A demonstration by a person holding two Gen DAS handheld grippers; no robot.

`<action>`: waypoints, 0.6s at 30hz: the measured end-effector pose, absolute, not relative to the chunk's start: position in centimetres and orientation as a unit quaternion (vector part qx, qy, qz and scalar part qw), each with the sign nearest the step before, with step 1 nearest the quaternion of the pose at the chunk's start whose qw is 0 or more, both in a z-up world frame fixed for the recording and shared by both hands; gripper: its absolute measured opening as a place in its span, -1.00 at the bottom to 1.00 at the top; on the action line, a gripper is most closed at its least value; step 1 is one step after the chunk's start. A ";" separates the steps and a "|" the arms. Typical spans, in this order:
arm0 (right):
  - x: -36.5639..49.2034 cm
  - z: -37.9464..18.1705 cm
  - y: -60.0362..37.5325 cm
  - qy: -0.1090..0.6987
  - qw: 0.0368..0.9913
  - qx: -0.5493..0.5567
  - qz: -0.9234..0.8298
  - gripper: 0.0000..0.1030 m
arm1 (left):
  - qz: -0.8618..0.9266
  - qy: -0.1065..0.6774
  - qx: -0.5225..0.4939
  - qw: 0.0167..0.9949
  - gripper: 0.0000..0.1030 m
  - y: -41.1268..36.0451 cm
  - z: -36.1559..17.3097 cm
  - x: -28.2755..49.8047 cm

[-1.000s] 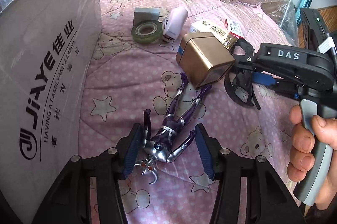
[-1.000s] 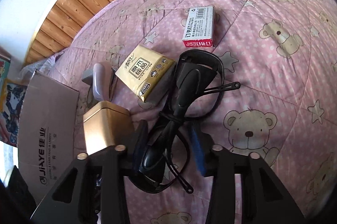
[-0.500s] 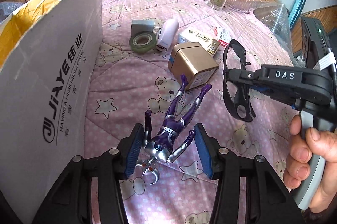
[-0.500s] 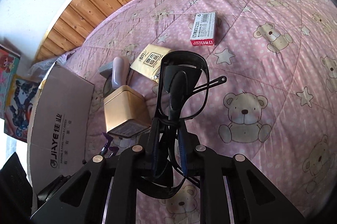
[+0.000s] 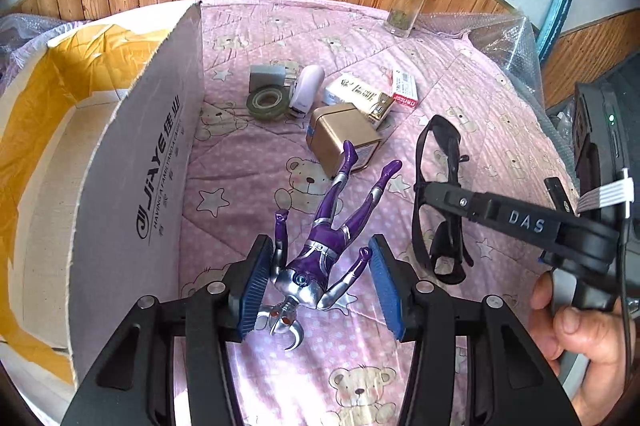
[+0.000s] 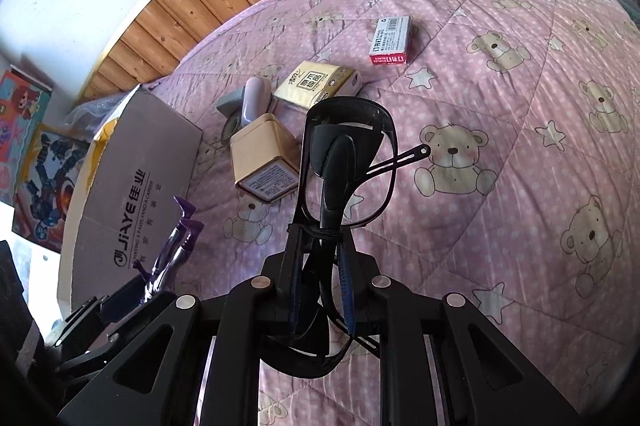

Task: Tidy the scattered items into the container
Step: 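Carry the figure in the left tool and the glasses in the right tool into the box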

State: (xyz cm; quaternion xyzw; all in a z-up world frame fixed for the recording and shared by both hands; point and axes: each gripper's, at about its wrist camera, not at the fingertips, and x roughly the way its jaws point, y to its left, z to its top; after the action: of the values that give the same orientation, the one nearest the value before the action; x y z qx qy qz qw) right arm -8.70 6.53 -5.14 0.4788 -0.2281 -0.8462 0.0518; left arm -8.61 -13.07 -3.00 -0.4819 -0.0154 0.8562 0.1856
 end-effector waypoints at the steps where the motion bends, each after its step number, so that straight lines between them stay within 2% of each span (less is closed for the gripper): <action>1: -8.4 -5.0 6.3 -0.227 0.052 0.478 -0.847 -0.66 | 0.857 -0.016 -0.480 0.186 -0.02 -13.1 -2.7 -8.4; 18: -4.6 -1.7 3.8 -0.214 0.071 0.457 -0.861 -0.66 | 0.875 -0.022 -0.441 0.200 -0.02 -13.5 1.8 -5.1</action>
State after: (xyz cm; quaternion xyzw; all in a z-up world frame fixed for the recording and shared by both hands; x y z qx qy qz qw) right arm -4.61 3.80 -1.67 0.4569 -0.2137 -0.8605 0.0711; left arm -5.08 -13.50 1.82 -0.4406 -0.0221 0.8749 0.1998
